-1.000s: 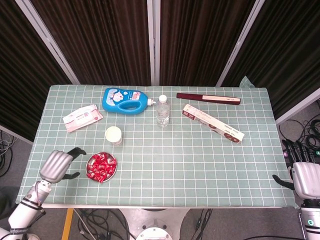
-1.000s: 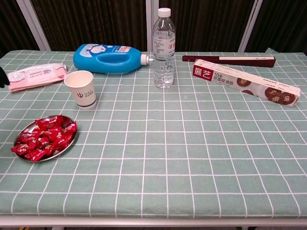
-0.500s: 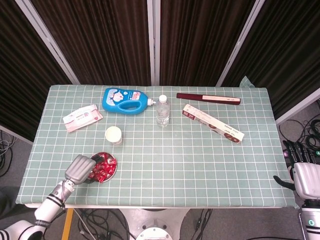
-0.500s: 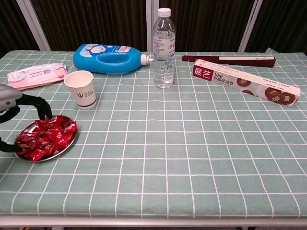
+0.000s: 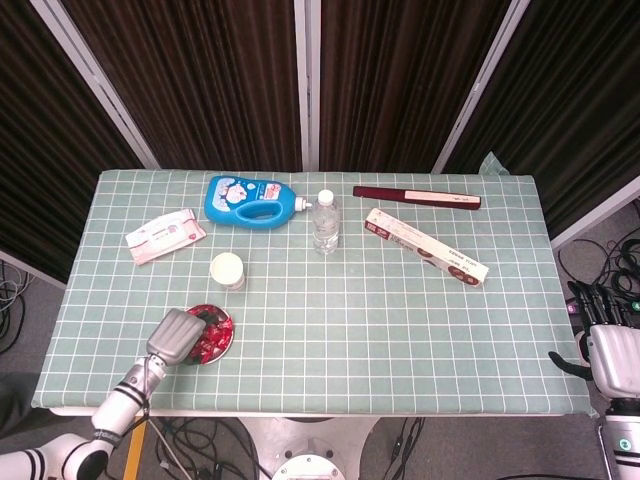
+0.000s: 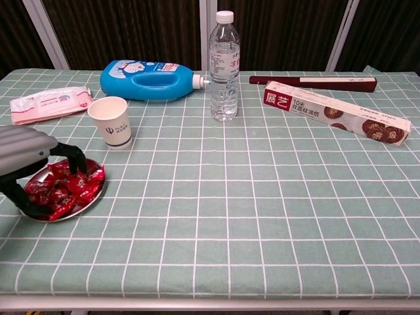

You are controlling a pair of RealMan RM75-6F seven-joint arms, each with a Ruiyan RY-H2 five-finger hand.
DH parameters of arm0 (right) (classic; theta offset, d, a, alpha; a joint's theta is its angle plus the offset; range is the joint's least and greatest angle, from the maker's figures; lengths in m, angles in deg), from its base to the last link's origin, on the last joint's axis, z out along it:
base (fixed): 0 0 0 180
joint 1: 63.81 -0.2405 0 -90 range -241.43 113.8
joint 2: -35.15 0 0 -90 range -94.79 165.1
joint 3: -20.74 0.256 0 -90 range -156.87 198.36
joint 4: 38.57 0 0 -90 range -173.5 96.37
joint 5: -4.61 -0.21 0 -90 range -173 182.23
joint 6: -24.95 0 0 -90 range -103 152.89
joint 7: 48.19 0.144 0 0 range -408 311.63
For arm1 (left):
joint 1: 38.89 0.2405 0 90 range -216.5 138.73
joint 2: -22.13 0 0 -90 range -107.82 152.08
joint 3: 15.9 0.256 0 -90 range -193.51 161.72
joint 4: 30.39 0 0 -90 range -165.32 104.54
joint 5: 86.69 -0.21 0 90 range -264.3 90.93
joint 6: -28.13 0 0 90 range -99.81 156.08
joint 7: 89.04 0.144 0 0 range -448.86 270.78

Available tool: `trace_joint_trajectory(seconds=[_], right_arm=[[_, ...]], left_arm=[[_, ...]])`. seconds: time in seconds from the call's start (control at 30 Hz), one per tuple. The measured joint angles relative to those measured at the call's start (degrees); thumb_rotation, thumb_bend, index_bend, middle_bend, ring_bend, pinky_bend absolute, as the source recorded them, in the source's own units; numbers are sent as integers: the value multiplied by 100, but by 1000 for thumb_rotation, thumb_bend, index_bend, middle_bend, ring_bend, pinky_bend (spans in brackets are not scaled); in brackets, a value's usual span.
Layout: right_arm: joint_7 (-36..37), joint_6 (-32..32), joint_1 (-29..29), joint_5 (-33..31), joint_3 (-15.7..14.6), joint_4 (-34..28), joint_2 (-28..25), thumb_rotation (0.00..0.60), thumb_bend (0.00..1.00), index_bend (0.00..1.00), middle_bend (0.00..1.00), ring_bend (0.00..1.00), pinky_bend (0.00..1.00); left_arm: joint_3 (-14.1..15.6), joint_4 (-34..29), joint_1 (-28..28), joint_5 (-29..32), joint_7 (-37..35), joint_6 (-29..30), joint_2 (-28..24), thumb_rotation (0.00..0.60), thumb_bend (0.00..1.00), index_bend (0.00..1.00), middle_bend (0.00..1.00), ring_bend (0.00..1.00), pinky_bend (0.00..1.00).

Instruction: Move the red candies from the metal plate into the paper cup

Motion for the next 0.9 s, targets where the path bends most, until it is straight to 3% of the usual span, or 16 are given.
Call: trace_joint_trajectory(seconds=[0.27, 0.67, 0.9], right_arm=[[58, 25, 11, -34, -8, 9, -29, 600, 23, 0, 83, 0, 183], [115, 67, 27, -69, -30, -2, -71, 600, 22, 0, 84, 0, 214], [143, 83, 39, -87, -40, -24, -101, 600, 22, 0, 87, 0, 222]], left_arm=[[53, 199, -64, 50, 80, 10, 145, 600, 226, 486, 521, 881, 1000], [111, 537, -172, -221, -538, 55, 263, 600, 456, 631, 673, 927, 1000], [141, 687, -216, -363, -971, 84, 271, 600, 512, 685, 735, 946, 1000]])
